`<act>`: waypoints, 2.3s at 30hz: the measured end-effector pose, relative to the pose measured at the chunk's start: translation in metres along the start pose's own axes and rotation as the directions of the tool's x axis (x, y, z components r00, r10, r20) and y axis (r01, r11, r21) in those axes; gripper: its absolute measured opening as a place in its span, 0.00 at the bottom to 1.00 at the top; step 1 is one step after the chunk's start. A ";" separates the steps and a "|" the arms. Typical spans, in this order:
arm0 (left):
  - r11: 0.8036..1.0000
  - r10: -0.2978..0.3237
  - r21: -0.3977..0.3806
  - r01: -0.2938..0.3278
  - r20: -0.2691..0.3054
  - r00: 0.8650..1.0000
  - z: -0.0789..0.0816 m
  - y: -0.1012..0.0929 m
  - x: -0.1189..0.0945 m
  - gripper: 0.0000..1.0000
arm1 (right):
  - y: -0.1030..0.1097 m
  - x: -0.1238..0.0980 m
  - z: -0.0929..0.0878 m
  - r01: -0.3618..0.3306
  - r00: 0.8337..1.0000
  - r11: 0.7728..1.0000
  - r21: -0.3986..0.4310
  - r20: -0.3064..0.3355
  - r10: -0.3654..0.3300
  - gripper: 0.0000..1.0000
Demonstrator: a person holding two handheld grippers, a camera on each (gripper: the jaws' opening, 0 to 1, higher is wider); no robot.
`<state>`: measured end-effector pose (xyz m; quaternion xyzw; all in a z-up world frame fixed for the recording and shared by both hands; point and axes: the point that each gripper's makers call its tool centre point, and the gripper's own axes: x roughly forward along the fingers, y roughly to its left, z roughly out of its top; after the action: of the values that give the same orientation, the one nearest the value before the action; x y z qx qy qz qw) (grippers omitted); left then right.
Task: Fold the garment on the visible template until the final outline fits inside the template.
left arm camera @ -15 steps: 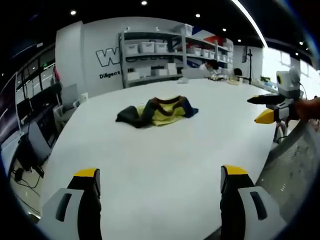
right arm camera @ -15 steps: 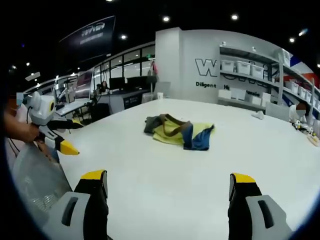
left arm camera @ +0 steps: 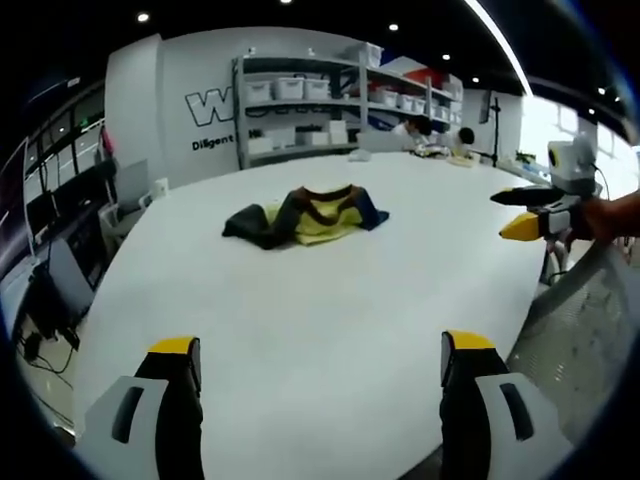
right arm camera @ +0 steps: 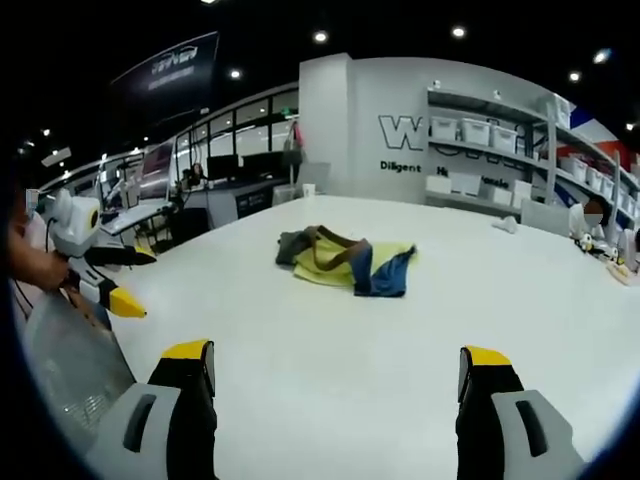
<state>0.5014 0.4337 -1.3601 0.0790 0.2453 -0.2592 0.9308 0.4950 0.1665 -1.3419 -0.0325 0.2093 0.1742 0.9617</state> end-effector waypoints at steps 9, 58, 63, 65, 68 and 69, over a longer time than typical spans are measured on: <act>1.000 0.016 0.000 -0.016 -0.001 1.000 0.001 0.005 0.000 0.97 | 0.005 -0.002 0.010 -0.022 0.999 1.000 -0.009 0.036 0.022 0.99; 1.000 -0.010 0.006 0.010 0.024 1.000 0.009 -0.003 -0.001 0.96 | 0.018 0.004 -0.008 -0.059 0.997 0.995 -0.083 -0.047 0.055 0.98; 1.000 -0.021 0.011 0.021 0.011 1.000 0.006 -0.004 0.001 0.95 | 0.020 0.006 -0.012 -0.069 0.996 0.991 -0.112 -0.068 0.061 0.98; 1.000 -0.022 0.000 0.022 0.010 1.000 0.004 -0.003 0.001 0.95 | 0.022 0.007 -0.012 -0.073 0.996 0.990 -0.123 -0.069 0.065 0.98; 0.999 -0.015 -0.030 0.015 0.004 1.000 0.001 0.001 0.000 0.94 | 0.024 0.006 -0.013 -0.079 0.995 0.989 -0.125 -0.069 0.071 0.98; 0.999 -0.012 -0.034 0.012 0.002 1.000 0.001 0.001 -0.001 0.94 | 0.024 0.005 -0.013 -0.078 0.995 0.989 -0.127 -0.065 0.071 0.98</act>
<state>0.5020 0.4349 -1.3585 0.0612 0.2492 -0.2605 0.9307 0.4863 0.1886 -1.3553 -0.0921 0.2277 0.2222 0.9436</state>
